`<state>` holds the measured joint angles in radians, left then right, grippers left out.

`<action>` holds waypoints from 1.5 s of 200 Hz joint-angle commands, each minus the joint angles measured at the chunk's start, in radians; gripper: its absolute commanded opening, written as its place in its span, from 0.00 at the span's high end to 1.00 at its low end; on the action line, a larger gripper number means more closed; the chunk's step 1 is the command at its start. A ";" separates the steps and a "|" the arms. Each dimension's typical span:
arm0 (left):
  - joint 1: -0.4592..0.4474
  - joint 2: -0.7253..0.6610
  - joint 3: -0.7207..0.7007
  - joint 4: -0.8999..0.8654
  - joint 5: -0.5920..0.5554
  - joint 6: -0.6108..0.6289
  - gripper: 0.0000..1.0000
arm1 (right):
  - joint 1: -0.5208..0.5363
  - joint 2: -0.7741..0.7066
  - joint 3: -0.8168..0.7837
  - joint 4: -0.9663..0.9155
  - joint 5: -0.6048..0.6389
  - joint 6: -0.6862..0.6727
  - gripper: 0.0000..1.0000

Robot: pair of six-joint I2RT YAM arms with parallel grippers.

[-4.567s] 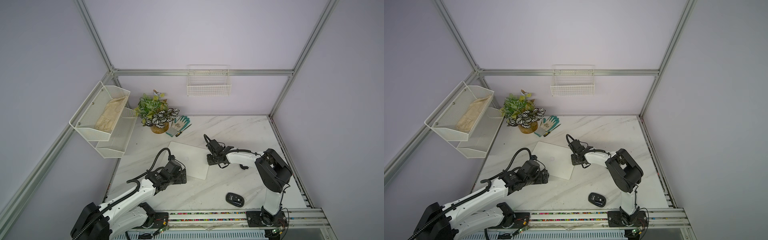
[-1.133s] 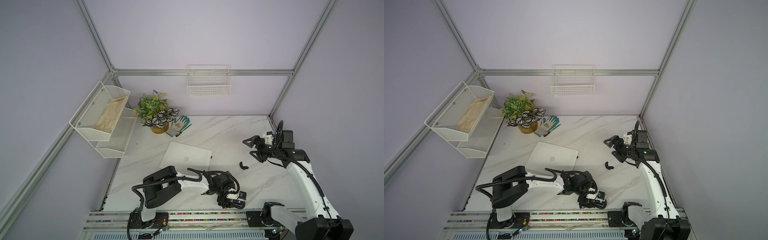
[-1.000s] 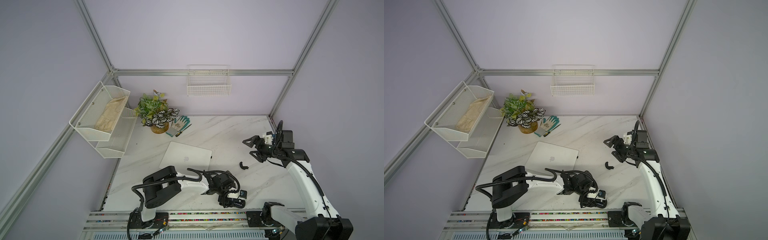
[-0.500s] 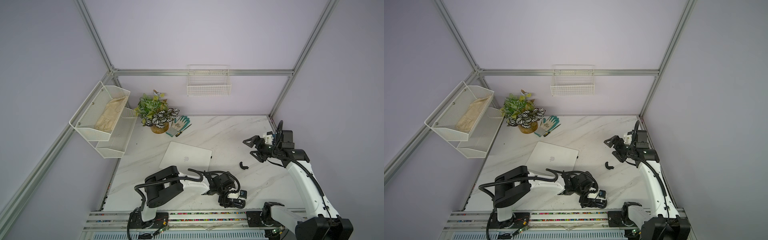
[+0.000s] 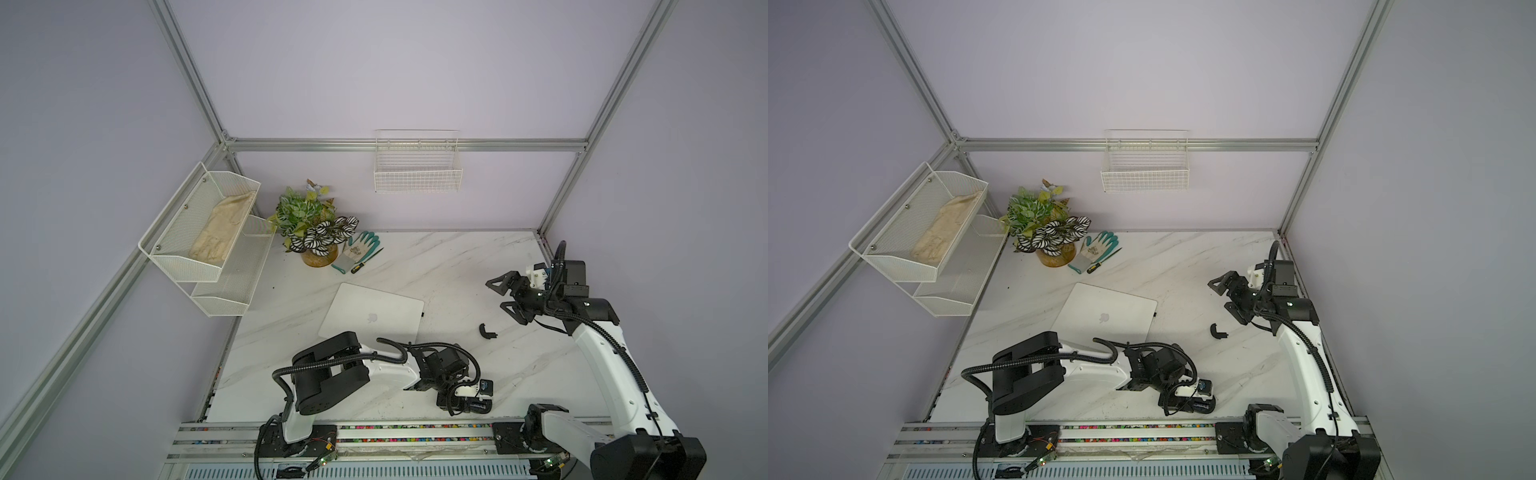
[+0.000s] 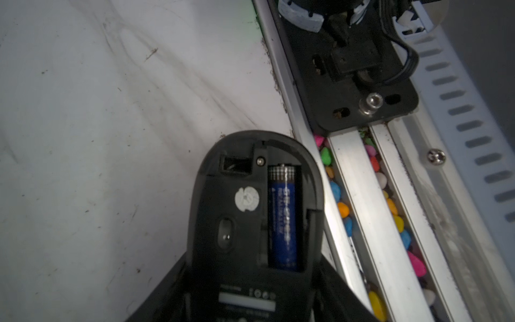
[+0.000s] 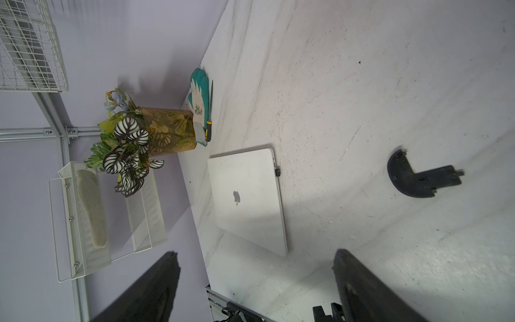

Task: Insert the wireless mouse receiver into the laptop
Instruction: Pick up the mouse from the center of the board, then pick up the lid from the center of the board.

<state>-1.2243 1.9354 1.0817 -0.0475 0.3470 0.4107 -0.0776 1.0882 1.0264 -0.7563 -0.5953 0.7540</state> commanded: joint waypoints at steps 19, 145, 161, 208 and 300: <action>-0.007 -0.003 -0.020 0.047 -0.024 -0.050 0.49 | -0.004 -0.012 -0.006 -0.001 0.028 -0.019 0.12; 0.023 -0.406 -0.155 -0.224 -0.073 -0.106 0.68 | 0.246 0.208 0.011 -0.168 0.506 -0.222 0.41; 0.028 -0.461 -0.183 -0.239 -0.061 -0.123 0.70 | 0.314 0.276 0.031 -0.170 0.557 -0.213 0.42; 0.034 -0.611 -0.283 -0.244 -0.075 -0.179 0.70 | 0.369 0.434 0.061 -0.159 0.662 -0.228 0.46; 0.034 -0.680 -0.343 -0.187 -0.103 -0.236 0.70 | 0.372 0.593 0.068 -0.090 0.710 -0.268 0.59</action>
<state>-1.1931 1.3132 0.7784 -0.2928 0.2478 0.2028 0.2882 1.6615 1.0794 -0.8692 0.0830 0.5011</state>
